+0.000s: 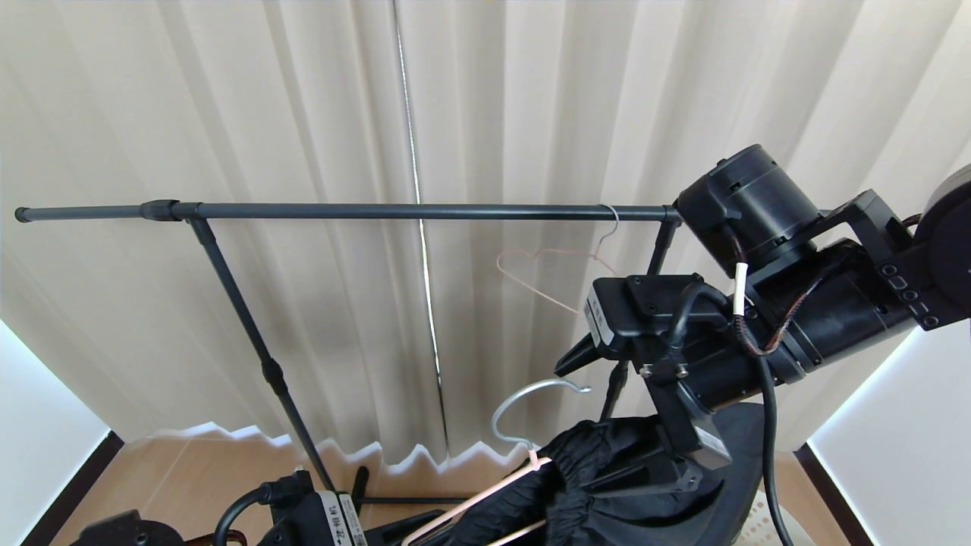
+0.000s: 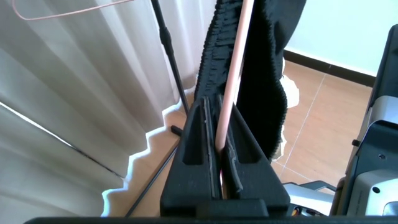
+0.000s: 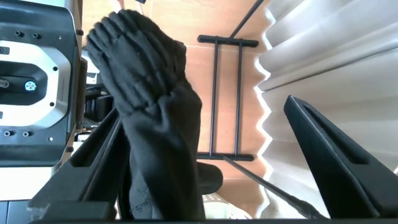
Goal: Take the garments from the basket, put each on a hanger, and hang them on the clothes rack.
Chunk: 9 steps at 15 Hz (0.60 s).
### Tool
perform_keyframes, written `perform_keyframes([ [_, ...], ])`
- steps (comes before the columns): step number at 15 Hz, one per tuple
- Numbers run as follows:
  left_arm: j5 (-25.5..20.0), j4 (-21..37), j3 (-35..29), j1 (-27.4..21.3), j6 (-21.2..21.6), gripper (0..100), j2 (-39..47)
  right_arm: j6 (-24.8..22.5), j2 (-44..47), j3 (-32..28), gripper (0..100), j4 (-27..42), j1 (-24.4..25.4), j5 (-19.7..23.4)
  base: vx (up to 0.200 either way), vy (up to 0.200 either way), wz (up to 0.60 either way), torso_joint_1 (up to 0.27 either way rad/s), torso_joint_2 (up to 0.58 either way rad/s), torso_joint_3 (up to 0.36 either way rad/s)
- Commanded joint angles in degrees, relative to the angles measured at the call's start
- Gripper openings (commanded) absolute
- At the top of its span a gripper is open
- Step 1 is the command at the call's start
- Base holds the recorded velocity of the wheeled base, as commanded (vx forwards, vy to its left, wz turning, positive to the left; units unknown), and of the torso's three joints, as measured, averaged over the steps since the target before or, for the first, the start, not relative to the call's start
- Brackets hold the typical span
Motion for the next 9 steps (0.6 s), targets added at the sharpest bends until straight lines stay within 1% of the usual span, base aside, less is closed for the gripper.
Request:
perform_keyframes([
  [1,0.0,0.0,0.0,0.0,0.0,0,0.1,0.0,0.3,0.0,0,0.0,0.0,0.0,0.000,0.000,0.00,0.000,0.00,0.000],
  [9,-0.1,-0.2,0.0,0.0,-0.2,0,0.0,0.1,-1.3,0.6,0,0.3,0.0,0.0,0.000,0.000,0.00,0.000,0.00,0.000],
])
